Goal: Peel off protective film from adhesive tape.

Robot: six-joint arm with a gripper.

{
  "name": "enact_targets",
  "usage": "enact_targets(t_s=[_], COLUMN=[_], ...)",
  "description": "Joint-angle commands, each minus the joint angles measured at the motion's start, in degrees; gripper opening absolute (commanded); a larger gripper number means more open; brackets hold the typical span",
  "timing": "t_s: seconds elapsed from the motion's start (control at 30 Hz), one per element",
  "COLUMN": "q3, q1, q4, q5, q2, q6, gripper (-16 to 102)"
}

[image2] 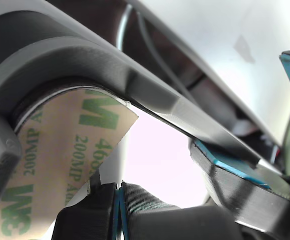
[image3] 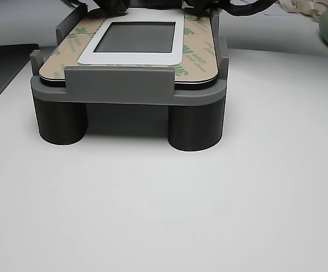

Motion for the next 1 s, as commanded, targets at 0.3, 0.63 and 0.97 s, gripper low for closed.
enact_targets(t_s=[0.3,0.63,0.97], q3=[0.5,1.1,1.1], q1=[-0.1,0.4,1.0], q4=[-2.3,-2.7,-1.8], q5=[0.2,0.5,1.1], q2=[2.1,2.3,2.8], q6=[0.0,0.4,0.9], gripper=[-6,-6,-5])
